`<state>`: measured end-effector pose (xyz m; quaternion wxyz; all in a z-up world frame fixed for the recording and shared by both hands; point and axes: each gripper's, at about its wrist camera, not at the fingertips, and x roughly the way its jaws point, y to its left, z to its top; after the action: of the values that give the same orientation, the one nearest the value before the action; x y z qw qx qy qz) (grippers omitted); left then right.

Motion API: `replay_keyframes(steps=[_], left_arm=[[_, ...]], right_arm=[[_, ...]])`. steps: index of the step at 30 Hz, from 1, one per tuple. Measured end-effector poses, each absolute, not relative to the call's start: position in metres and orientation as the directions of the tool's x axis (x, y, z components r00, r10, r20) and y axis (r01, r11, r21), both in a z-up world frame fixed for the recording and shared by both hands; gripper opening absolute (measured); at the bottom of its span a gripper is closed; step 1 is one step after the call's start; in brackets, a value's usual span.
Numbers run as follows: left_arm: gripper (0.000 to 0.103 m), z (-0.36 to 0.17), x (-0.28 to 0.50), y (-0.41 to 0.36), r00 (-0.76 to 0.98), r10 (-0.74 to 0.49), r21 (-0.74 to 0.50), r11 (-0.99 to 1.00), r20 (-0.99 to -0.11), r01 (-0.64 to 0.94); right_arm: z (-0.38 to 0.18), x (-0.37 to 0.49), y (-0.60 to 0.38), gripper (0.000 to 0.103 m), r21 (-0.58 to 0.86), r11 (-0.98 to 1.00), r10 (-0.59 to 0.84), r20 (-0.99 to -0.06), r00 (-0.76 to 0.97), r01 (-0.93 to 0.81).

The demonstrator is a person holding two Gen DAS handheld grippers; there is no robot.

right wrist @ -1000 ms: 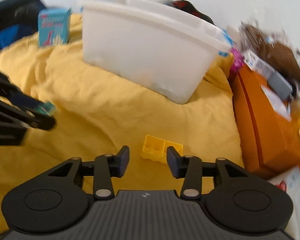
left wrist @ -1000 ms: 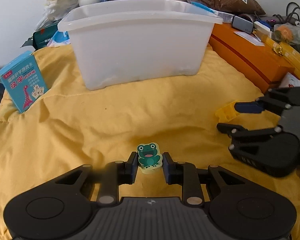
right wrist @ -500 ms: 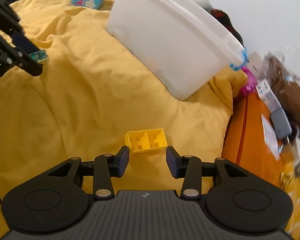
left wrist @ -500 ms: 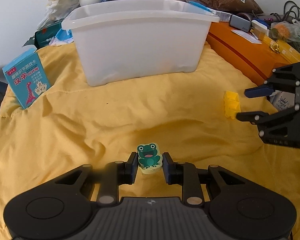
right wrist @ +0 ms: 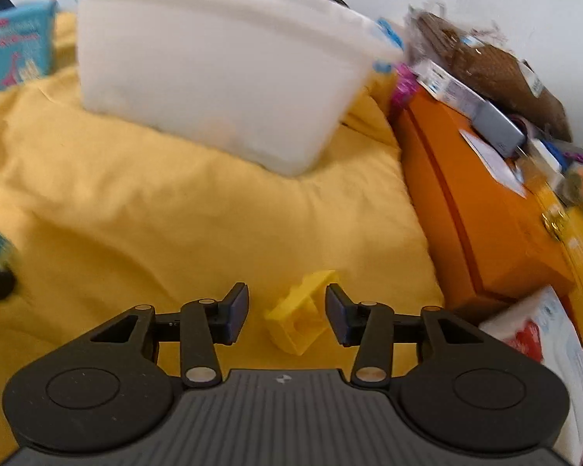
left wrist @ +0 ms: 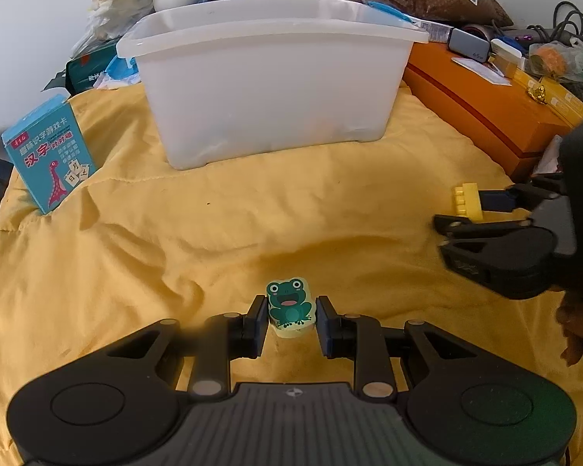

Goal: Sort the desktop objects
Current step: 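Grasp the long yellow brick with the right tool, then carry the frog tile and yellow brick over the white bin and open both tools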

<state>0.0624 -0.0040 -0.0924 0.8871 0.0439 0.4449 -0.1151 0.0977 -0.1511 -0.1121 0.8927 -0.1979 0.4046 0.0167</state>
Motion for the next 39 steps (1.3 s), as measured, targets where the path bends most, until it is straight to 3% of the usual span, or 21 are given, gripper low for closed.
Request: replay_keyframes(steps=[1,3,7,9,13,16,18,20,21,22,31,35,39], left_arm=[[0.03,-0.093,0.063,-0.004,0.577,-0.166,-0.025,0.969,-0.8,0.245],[0.03,-0.093,0.065,-0.003,0.575,-0.168,-0.029,0.97,-0.801,0.243],[0.03,-0.093,0.067,-0.005,0.582,-0.183,-0.034,0.966,-0.792,0.257],[0.03,-0.094,0.068,-0.005,0.579,-0.187,-0.035,0.964,-0.794,0.263],[0.03,-0.103,0.074,-0.006,0.573,-0.189,-0.039,0.964,-0.798,0.264],[0.03,-0.109,0.078,-0.009,0.56,-0.18,-0.03,0.963,-0.808,0.267],[0.03,-0.108,0.077,-0.009,0.567,-0.179,-0.026,0.963,-0.804,0.268],[0.03,-0.107,0.075,-0.009,0.57,-0.175,-0.019,0.963,-0.803,0.268],[0.03,-0.107,0.073,-0.009,0.571,-0.171,-0.017,0.964,-0.803,0.266],[0.03,-0.106,0.072,-0.009,0.571,-0.17,-0.016,0.964,-0.803,0.264],[0.03,-0.106,0.067,-0.006,0.573,-0.163,-0.008,0.965,-0.803,0.262],[0.028,-0.108,0.067,-0.005,0.586,-0.154,0.005,0.965,-0.795,0.26],[0.028,-0.092,0.061,-0.002,0.615,-0.193,-0.024,0.962,-0.764,0.271]], right_arm=[[-0.112,0.095,-0.157,0.046,-0.329,0.926,-0.126,-0.729,0.673,-0.183],[-0.111,0.092,-0.168,0.031,-0.339,0.924,-0.137,-0.724,0.676,-0.175],[-0.098,0.088,-0.183,0.031,-0.219,0.957,-0.038,-0.745,0.666,-0.19],[-0.084,0.08,-0.182,0.031,-0.078,0.961,0.126,-0.731,0.671,-0.266],[-0.087,0.09,-0.189,0.031,0.36,0.883,0.469,-0.718,0.515,-0.301],[-0.108,0.101,-0.2,0.031,0.554,0.809,0.581,-0.699,0.416,-0.198],[-0.116,0.102,-0.21,0.032,0.592,0.793,0.594,-0.697,0.401,-0.144],[-0.115,0.099,-0.219,0.036,0.582,0.803,0.576,-0.705,0.415,-0.126],[-0.113,0.096,-0.223,0.045,0.568,0.813,0.561,-0.707,0.431,-0.126],[-0.11,0.095,-0.225,0.047,0.537,0.834,0.533,-0.72,0.445,-0.129],[-0.082,0.078,-0.191,0.055,0.261,0.913,0.396,-0.753,0.526,-0.313],[-0.095,0.074,-0.167,0.049,0.093,0.926,0.289,-0.8,0.526,-0.366],[-0.104,0.069,-0.162,0.029,0.028,0.909,0.266,-0.809,0.525,-0.416]])
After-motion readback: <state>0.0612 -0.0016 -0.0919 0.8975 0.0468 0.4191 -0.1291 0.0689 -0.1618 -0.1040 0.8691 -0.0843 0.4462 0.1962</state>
